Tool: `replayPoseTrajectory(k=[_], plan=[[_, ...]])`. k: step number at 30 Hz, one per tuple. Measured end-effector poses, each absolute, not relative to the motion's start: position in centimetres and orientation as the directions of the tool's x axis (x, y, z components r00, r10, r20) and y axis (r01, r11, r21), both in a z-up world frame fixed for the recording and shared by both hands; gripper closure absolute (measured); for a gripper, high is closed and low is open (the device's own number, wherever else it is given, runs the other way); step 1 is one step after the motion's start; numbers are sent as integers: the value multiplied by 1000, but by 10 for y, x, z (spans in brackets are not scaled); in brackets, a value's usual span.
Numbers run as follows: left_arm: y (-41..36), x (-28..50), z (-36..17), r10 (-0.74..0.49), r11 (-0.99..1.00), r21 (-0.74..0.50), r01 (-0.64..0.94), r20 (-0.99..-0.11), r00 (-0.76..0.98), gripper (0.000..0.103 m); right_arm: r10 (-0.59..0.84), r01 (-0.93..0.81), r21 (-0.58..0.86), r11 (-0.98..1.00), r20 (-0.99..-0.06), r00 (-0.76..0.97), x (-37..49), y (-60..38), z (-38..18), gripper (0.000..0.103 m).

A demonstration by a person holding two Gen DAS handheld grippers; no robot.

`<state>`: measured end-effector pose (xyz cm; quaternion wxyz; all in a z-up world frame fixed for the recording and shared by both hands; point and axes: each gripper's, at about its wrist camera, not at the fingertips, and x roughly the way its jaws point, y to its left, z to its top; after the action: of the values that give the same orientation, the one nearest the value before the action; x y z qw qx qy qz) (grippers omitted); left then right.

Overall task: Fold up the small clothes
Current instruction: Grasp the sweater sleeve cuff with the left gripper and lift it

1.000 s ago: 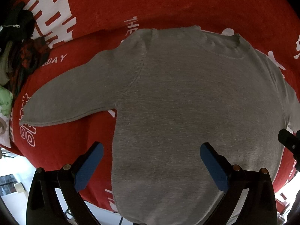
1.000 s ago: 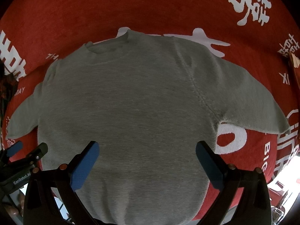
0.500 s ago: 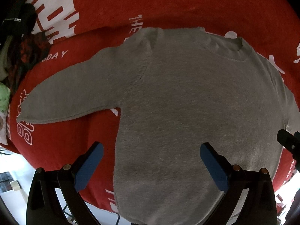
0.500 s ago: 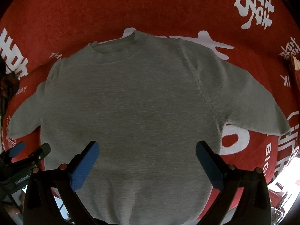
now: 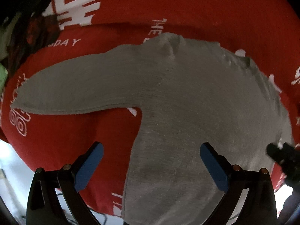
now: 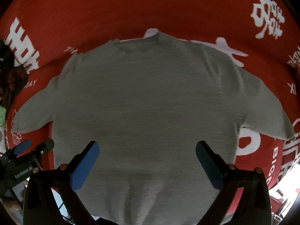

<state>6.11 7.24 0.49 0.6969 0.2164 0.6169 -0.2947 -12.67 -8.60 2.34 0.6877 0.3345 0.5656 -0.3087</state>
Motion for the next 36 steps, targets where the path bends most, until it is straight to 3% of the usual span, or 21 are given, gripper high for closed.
replayPoseTrajectory(k=[5, 11, 19, 31, 33, 34, 35, 36], plan=[[108, 91, 5, -281, 780, -214, 588, -959, 23, 0, -15, 770, 118, 628, -986, 163, -108, -62, 16, 0], [180, 152, 3, -465, 813, -374, 445, -878, 112, 0, 30, 711, 138, 690, -986, 162, -84, -30, 11, 0], [262, 228, -57, -549, 836, -540, 98, -825, 137, 0, 66, 659, 160, 735, -984, 166, -58, 0, 4, 0], [264, 276, -65, -660, 735, -677, 24, -708, 250, 0, 90, 639, 173, 749, -983, 159, -39, 16, -4, 0], [263, 278, -65, -630, 761, -648, 25, -729, 269, 11, 92, 635, 173, 753, -983, 158, -38, 18, -4, 0], [262, 279, -67, -598, 787, -617, 25, -752, 276, 32, 92, 635, 172, 753, -983, 158, -38, 19, -5, 0], [263, 281, -68, -571, 808, -589, 24, -771, 281, 62, 93, 638, 173, 751, -983, 158, -39, 19, -5, 0], [265, 282, -72, -587, 797, -604, 26, -763, 270, 79, 94, 642, 175, 747, -983, 158, -40, 19, -4, 0]])
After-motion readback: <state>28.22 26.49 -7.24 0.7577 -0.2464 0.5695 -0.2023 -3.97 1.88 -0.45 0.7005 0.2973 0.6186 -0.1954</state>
